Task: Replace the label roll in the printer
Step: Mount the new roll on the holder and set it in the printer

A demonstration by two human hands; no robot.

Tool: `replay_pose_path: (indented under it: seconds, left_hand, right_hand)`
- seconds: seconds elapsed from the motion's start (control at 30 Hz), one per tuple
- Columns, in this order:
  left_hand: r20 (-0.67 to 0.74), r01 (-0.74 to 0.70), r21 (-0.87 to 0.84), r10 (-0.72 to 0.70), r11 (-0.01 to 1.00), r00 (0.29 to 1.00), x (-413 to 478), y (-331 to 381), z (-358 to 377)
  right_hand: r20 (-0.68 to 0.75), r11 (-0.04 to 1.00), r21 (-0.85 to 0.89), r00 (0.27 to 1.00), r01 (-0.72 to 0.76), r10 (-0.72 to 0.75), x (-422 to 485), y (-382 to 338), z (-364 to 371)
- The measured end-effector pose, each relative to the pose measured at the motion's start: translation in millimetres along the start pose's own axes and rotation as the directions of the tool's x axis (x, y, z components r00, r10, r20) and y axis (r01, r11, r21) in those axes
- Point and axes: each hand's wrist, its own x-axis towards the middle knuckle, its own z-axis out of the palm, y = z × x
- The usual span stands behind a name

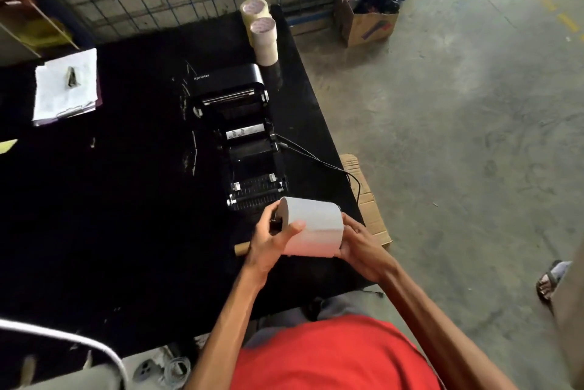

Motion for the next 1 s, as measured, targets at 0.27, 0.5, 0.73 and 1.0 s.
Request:
replay_pose_path:
  seconds: [0.27, 0.5, 0.73, 1.0]
  left_hand:
    - [0.057, -0.099, 0.114, 0.093, 0.989, 0.994, -12, 35, -1]
    - [0.057, -0.073, 0.022, 0.071, 0.997, 0.996, 2, 28, -13]
    - [-0.3, 0.094, 0.115, -0.055, 0.989, 0.952, 33, -16, -40]
    - [-0.587, 0.564, 0.501, -0.221, 0.657, 0.779, 39, -121, -72]
  right_hand:
    - [0.043, 0.957, 0.288, 0.999, -0.032, 0.02, 11, -3, 1]
    - [-0.094, 0.91, 0.404, 0.986, -0.09, 0.139, 43, -6, -17]
    - [-0.026, 0.936, 0.349, 0.998, -0.05, 0.064, 58, -22, -8]
    - [0.007, 0.949, 0.315, 1.0, -0.015, 0.014, 85, -35, -17]
